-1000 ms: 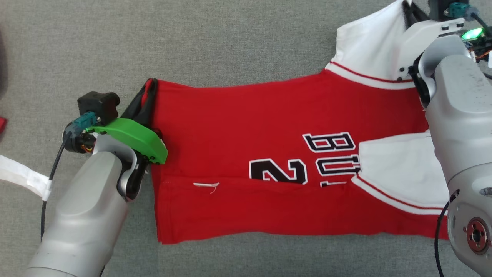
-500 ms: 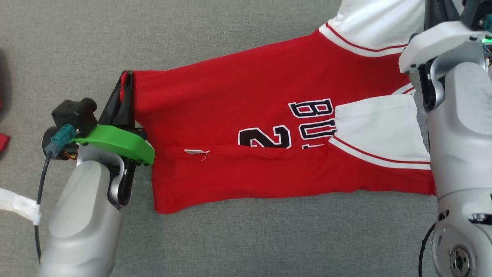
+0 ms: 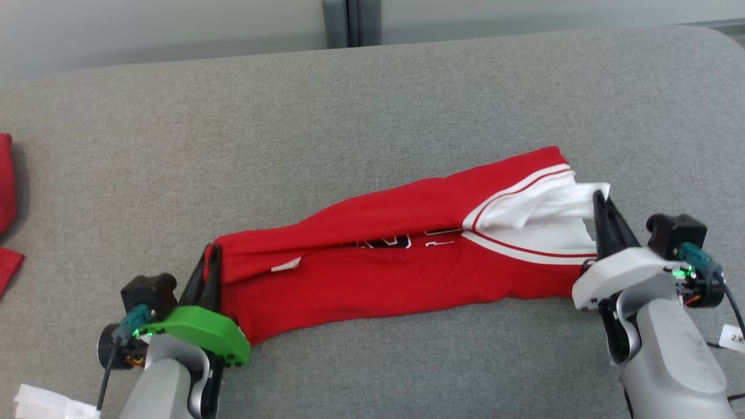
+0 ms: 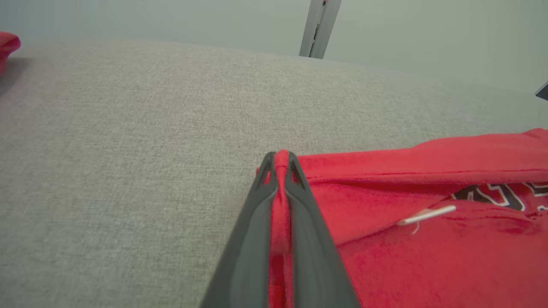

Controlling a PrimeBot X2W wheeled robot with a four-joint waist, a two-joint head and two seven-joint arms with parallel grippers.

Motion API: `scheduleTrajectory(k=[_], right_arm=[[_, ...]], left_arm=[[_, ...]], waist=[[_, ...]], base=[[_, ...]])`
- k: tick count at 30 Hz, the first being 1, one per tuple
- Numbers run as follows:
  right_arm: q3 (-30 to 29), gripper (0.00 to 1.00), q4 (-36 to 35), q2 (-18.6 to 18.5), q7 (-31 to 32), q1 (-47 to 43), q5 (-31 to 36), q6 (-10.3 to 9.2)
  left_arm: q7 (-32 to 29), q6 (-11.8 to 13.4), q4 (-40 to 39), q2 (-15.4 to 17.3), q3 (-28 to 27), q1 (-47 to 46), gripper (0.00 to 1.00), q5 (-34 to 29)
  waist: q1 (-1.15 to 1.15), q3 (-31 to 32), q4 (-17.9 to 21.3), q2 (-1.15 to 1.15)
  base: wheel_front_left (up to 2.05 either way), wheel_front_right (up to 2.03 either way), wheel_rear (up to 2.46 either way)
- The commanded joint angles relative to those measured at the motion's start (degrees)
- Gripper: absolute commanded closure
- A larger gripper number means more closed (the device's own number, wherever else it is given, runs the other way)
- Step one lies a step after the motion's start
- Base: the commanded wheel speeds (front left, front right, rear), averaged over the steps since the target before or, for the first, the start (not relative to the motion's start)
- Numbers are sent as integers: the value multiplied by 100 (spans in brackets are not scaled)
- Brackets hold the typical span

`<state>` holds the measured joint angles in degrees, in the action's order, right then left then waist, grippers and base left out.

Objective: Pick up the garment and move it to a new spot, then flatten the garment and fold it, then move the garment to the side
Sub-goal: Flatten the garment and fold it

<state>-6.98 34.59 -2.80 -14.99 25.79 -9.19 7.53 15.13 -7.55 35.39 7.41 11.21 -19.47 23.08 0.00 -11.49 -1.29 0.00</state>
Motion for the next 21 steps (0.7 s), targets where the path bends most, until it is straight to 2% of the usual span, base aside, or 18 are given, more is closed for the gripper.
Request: scheduleTrajectory(k=[1, 3, 4, 5, 6, 10, 17, 21], right_arm=[[48, 100, -18, -24, -26, -193, -75, -9], [91, 100, 28, -29, -25, -404, -179, -9], [141, 100, 74, -21, -25, -486, -183, -9], [156, 75, 126, -21, -25, -519, -218, -9], [166, 0, 197, -30, -26, -541, -278, -9], [139, 0, 133, -42, -26, -499, -331, -9], [60, 0, -136, -104, -26, -790, -189, -9], [35, 0, -47, -77, -26, -1071, -157, -9]], left_arm=[[-1, 15, 66, -17, -49, 188, 100, -51], [-1, 15, 156, -47, -151, 333, 97, -56], [-1, 15, 183, -84, -203, 402, 45, -40], [-1, 15, 202, -101, -268, 450, 0, -59], [-1, 15, 225, -129, -356, 509, 0, -82], [-1, 35, 107, -195, -603, 632, 0, -304], [-1, 57, -738, -330, -942, 1179, 0, -1120], [-1, 73, -1098, -406, -1048, 1657, 0, -1314]], waist=[[0, 225, 182, 0], [0, 267, 212, 0], [0, 281, 222, 0], [0, 290, 233, 0], [0, 300, 240, 0], [0, 356, 207, 0], [0, 668, 136, 0], [0, 929, 127, 0]], base=[[0, 0, 0], [0, 0, 0], [0, 0, 0], [0, 0, 0], [0, 0, 0], [0, 0, 0], [0, 0, 0], [0, 0, 0]])
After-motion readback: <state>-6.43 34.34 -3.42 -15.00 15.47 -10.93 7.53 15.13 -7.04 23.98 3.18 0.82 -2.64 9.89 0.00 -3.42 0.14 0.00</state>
